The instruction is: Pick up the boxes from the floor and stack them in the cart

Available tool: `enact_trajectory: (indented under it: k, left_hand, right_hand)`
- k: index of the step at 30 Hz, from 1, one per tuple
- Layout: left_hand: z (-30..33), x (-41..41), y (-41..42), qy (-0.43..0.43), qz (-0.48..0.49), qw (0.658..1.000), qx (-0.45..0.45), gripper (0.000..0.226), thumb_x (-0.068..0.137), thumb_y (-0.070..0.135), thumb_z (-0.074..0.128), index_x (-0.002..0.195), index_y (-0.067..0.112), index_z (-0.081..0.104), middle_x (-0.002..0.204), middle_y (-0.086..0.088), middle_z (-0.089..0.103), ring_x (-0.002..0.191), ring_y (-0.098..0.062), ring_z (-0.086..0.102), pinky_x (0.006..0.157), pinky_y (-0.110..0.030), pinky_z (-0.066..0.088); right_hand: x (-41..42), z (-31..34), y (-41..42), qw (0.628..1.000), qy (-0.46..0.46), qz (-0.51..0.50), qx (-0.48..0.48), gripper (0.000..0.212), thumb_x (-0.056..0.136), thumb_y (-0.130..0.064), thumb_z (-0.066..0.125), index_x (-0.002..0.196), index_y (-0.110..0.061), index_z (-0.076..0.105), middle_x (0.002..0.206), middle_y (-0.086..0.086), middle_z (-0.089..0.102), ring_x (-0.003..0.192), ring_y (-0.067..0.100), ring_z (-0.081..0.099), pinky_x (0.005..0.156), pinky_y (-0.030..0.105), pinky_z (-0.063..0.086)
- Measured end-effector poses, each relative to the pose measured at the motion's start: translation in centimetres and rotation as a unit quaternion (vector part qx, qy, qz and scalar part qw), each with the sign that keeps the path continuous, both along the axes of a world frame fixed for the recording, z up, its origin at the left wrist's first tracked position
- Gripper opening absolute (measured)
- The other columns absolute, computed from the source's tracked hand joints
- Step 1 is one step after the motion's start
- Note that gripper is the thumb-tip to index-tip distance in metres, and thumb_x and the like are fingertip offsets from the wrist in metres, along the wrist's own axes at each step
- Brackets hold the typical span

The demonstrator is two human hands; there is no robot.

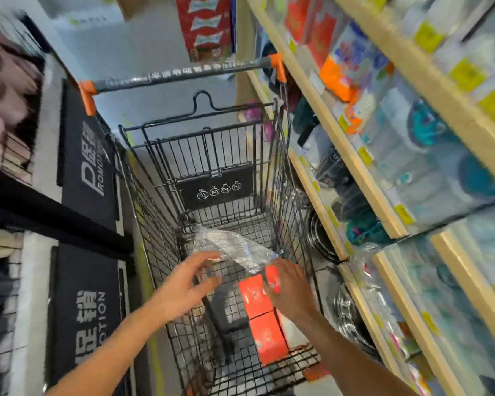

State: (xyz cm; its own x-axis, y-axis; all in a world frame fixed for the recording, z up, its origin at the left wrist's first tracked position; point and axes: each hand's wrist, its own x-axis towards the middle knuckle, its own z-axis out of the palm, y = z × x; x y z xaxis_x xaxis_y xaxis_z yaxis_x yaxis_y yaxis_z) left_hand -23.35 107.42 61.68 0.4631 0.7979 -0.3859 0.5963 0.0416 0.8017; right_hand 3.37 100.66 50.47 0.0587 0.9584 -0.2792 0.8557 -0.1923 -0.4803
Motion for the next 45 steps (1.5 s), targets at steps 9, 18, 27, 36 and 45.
enact_trajectory:
  k: [9, 18, 27, 36, 45]
  left_hand:
    - [9.2, 4.1, -0.6, 0.168, -0.113, 0.936, 0.289, 0.060, 0.088, 0.047, 0.064, 0.140, 0.021, 0.051, 0.138, 0.002, 0.055, 0.131, -0.017, 0.045, 0.114, -0.035, 0.032]
    - [14.1, 5.5, -1.0, 0.249, -0.163, 0.891, 0.342, 0.076, 0.088, 0.075, 0.028, 0.153, 0.035, 0.030, 0.158, 0.009, 0.030, 0.150, -0.025, 0.014, 0.124, -0.052, 0.005]
    - [16.9, 5.1, -0.4, 0.173, -0.268, 0.853, 0.413, 0.076, 0.090, 0.079, 0.022, 0.154, 0.038, 0.027, 0.161, 0.009, 0.023, 0.152, -0.025, 0.008, 0.124, -0.052, -0.004]
    - [17.4, 13.9, -6.2, 0.064, -0.457, 0.787, 0.409, 0.085, 0.088, 0.080, 0.021, 0.149, 0.027, 0.042, 0.156, -0.004, 0.037, 0.144, -0.036, 0.028, 0.120, -0.054, 0.013]
    - [18.9, 22.1, -18.7, 0.006, -0.600, 0.685, 0.412, 0.084, 0.087, 0.083, 0.021, 0.151, 0.031, 0.037, 0.160, -0.005, 0.029, 0.146, -0.036, 0.024, 0.118, -0.058, 0.022]
  right_hand:
    - [5.2, 12.6, 2.4, 0.991, 0.009, 0.064, 0.115, 0.062, 0.089, -0.058, 0.059, 0.139, -0.021, 0.057, 0.139, -0.002, 0.058, 0.134, 0.024, 0.049, 0.117, 0.041, 0.036]
    - [7.0, 21.9, 0.2, 0.985, -0.051, 0.070, 0.148, 0.073, 0.090, -0.072, 0.042, 0.149, -0.029, 0.045, 0.153, -0.005, 0.043, 0.145, 0.020, 0.032, 0.120, 0.041, 0.029]
    - [4.6, 26.7, -7.8, 0.977, -0.114, -0.067, 0.167, 0.078, 0.088, -0.077, 0.035, 0.145, -0.026, 0.052, 0.149, -0.004, 0.049, 0.140, 0.023, 0.039, 0.117, 0.047, 0.033]
    - [3.7, 29.2, -24.2, 0.944, -0.133, -0.293, 0.077, 0.070, 0.094, -0.066, 0.052, 0.154, -0.033, 0.036, 0.161, -0.004, 0.033, 0.147, 0.021, 0.029, 0.118, 0.035, 0.024]
    - [2.5, 30.2, -40.4, 0.875, -0.155, -0.454, 0.060, 0.082, 0.087, -0.081, 0.034, 0.156, -0.037, 0.030, 0.165, -0.003, 0.027, 0.151, 0.023, 0.025, 0.122, 0.042, 0.023]
